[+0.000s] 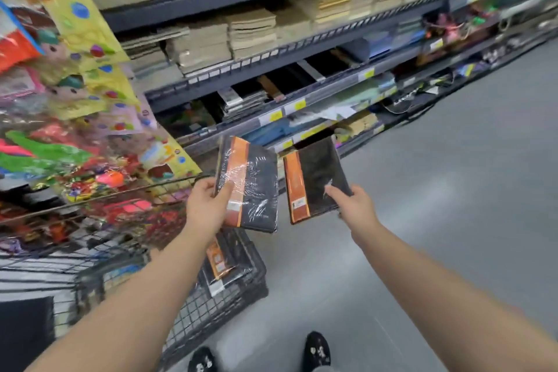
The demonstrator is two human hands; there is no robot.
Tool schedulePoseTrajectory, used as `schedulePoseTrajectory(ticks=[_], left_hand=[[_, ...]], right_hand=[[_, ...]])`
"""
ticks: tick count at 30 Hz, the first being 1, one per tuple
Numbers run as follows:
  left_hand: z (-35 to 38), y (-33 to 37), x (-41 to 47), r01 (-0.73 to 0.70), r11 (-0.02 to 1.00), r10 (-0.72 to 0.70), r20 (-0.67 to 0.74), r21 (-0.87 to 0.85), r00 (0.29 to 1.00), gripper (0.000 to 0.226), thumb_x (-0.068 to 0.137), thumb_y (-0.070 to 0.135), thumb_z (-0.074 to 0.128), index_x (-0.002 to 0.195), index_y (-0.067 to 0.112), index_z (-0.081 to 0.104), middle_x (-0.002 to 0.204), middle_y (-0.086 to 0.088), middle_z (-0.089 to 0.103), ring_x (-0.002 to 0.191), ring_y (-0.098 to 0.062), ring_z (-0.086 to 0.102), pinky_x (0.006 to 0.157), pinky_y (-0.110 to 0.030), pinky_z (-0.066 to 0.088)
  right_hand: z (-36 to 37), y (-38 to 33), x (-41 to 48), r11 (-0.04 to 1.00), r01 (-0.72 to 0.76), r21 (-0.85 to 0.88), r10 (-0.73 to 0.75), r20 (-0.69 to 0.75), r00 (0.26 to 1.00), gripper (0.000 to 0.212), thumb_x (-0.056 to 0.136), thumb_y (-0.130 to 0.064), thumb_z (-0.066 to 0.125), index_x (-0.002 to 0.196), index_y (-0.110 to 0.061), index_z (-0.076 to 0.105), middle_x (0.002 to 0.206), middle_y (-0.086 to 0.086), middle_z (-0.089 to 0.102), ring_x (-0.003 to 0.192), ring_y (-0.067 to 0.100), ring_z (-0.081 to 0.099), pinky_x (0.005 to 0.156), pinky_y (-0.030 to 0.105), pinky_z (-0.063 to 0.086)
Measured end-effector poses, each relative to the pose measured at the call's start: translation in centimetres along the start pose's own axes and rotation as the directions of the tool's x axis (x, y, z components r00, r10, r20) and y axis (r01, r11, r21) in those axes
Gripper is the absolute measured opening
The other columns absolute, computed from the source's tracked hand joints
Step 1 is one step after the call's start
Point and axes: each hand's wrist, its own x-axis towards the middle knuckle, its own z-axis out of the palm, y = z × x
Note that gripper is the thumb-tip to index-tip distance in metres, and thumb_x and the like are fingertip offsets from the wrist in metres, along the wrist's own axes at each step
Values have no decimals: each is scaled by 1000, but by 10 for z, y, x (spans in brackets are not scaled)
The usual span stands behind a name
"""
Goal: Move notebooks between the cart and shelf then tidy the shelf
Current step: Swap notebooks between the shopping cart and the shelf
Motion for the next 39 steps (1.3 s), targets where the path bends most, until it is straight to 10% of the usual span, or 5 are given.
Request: schedulePoseTrajectory(ticks=[11, 26, 39], left_hand=[[114, 46, 37, 52, 998, -50, -67, 19, 996, 20, 88, 24, 65, 74, 23, 50, 71, 13, 52, 64, -2, 49, 56, -10, 36], [205, 63, 195, 103, 896, -155, 87, 431, 984, 33, 85, 34, 64, 112, 15, 60, 110, -3, 67, 99, -25, 63, 78, -32, 45], [256, 49, 238, 236, 886, -250, -18, 399, 968, 36, 83, 42, 66, 114, 25, 60, 109, -1, 69, 93, -23, 67, 80, -38, 55]], right_hand=[[-70, -35, 122, 997, -33, -67, 30, -36, 999, 33, 84, -31, 67, 100, -3, 61, 65, 1, 50, 52, 11, 41, 49, 22, 32], [-38, -94, 314, 986, -164, 8, 163, 45, 986, 20, 81, -31, 69, 80, -14, 59, 65, 5, 40, 48, 13, 28, 44, 23, 25], [42, -116, 431, 978, -204, -48, 207, 374, 904, 22, 83, -31, 68, 90, -17, 54, 67, -1, 40, 47, 9, 29, 42, 22, 23]])
